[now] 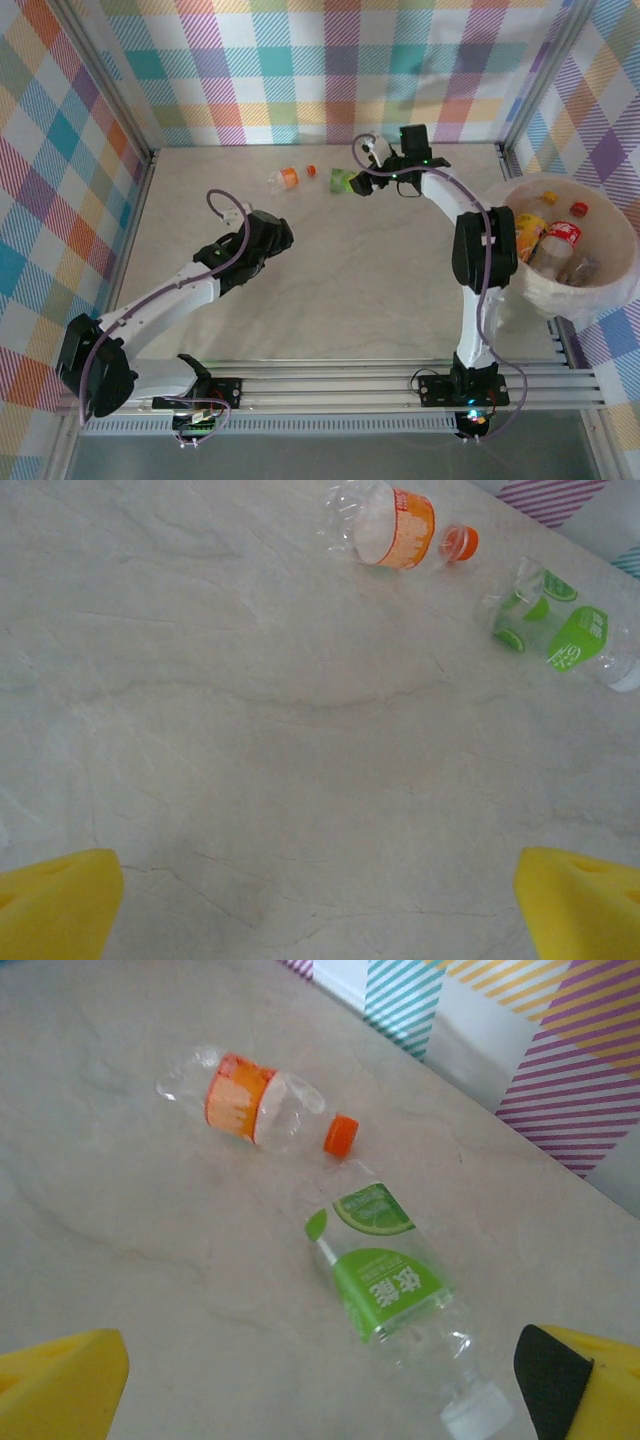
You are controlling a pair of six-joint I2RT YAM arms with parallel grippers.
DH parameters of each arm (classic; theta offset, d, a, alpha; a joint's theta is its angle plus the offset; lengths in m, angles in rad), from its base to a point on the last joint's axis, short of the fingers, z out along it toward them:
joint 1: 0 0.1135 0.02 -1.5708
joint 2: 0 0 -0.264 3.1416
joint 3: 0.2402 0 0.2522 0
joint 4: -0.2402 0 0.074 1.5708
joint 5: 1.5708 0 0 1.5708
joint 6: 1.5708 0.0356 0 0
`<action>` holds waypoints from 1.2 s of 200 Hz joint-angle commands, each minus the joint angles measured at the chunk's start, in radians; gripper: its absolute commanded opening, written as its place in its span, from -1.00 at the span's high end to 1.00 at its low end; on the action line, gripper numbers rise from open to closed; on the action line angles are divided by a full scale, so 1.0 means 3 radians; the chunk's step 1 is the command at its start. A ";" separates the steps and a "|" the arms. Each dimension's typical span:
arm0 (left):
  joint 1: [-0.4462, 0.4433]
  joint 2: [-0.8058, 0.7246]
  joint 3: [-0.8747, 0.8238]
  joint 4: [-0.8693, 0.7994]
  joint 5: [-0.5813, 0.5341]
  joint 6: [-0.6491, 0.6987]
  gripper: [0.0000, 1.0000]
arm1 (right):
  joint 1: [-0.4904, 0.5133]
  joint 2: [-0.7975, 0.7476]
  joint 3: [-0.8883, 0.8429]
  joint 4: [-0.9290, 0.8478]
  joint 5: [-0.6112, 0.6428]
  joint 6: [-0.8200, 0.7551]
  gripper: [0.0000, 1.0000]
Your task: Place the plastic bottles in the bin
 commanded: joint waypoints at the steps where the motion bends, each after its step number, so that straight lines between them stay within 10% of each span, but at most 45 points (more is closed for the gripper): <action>1: 0.0031 -0.0179 -0.0148 0.0024 -0.0055 0.0046 -1.00 | 0.0039 0.0288 0.0400 -0.0193 0.0018 -0.0502 -0.99; 77: 0.0032 -0.0205 -0.0280 0.0478 0.0219 0.0547 -1.00 | 0.0083 0.1629 0.2315 -0.1201 -0.0129 -0.1135 -0.99; 141: 0.0038 -0.0189 -0.0307 0.0446 0.0190 0.0546 -1.00 | 0.0123 0.2119 0.2743 -0.1241 -0.0111 -0.1239 -0.99; 170: 0.0035 -0.0170 -0.0307 0.0444 0.0168 0.0541 -1.00 | 0.0153 0.2133 0.2649 -0.1349 -0.0120 -0.1313 -0.99; 240: 0.0035 -0.0104 -0.0291 0.0532 0.0274 0.0505 -1.00 | 0.0177 0.1443 0.1768 -0.0895 -0.0139 -0.1306 -0.29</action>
